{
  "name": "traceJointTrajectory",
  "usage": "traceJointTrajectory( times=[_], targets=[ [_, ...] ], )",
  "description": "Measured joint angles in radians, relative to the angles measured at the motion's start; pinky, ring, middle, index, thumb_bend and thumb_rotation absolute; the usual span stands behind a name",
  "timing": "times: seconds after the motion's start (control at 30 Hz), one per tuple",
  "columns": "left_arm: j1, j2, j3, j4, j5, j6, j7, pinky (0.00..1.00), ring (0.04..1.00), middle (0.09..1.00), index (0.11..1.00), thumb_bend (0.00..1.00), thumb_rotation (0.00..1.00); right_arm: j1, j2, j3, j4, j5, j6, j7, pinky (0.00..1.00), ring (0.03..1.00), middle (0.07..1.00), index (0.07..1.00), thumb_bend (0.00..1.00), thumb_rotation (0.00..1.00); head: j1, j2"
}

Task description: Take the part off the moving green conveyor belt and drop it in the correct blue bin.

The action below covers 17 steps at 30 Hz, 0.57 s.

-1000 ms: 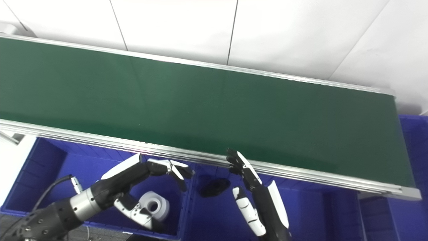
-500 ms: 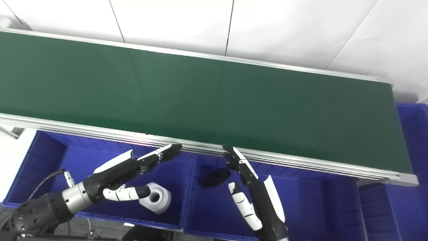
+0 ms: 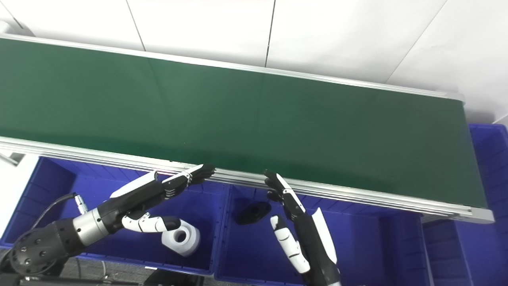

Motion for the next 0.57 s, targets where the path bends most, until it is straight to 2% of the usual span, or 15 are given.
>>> traceJointTrajectory(
  times=[0.33, 0.57],
  targets=[
    [-0.005, 0.002, 0.001, 0.000, 0.000, 0.010, -0.001, 1.00, 1.000, 1.000, 1.000, 0.40, 0.70, -0.003, 0.000, 0.007, 0.000, 0.000, 0.017, 0.001, 0.85, 0.913, 0.940, 0.925, 0.41, 1.00, 0.002, 0.000],
    [-0.003, -0.006, 0.017, 0.006, 0.000, -0.008, 0.012, 1.00, 1.000, 1.000, 1.000, 0.37, 0.66, -0.002, -0.001, 0.008, 0.000, -0.001, 0.017, 0.001, 0.85, 0.919, 0.944, 0.928, 0.41, 1.00, 0.002, 0.000]
  ],
)
